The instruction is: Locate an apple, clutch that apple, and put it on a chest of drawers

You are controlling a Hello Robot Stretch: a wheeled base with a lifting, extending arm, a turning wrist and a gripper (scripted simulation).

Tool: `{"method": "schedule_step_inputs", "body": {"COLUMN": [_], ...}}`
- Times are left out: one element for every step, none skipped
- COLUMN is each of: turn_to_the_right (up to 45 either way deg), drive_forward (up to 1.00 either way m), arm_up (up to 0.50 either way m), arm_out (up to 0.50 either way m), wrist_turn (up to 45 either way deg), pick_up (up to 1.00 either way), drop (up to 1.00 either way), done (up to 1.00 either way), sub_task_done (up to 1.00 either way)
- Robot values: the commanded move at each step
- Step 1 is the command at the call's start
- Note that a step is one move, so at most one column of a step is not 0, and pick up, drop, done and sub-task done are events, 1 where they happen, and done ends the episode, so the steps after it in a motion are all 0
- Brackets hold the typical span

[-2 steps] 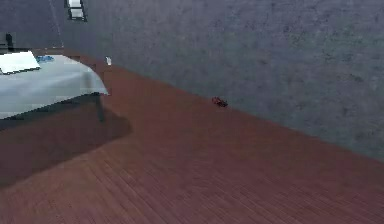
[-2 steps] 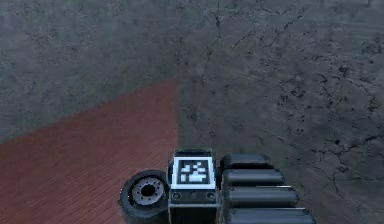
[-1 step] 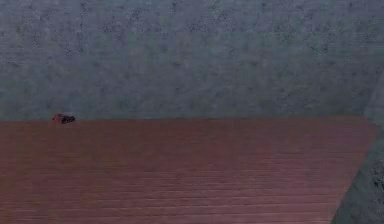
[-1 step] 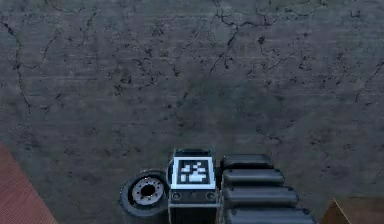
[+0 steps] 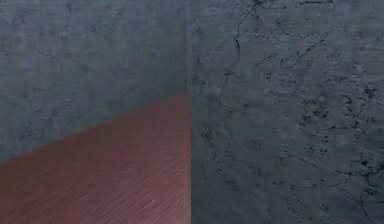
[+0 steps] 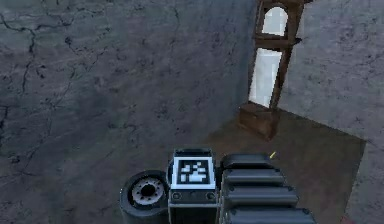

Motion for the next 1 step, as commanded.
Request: {"method": "schedule_step_inputs", "body": {"turn_to_the_right": [45.0], "drive_forward": [0.0], "arm_up": [0.0], "arm_out": [0.0], "wrist_turn": [0.0], "pick_up": [0.0], "drop": [0.0], "done": [0.0], "sub_task_done": [0.0]}}
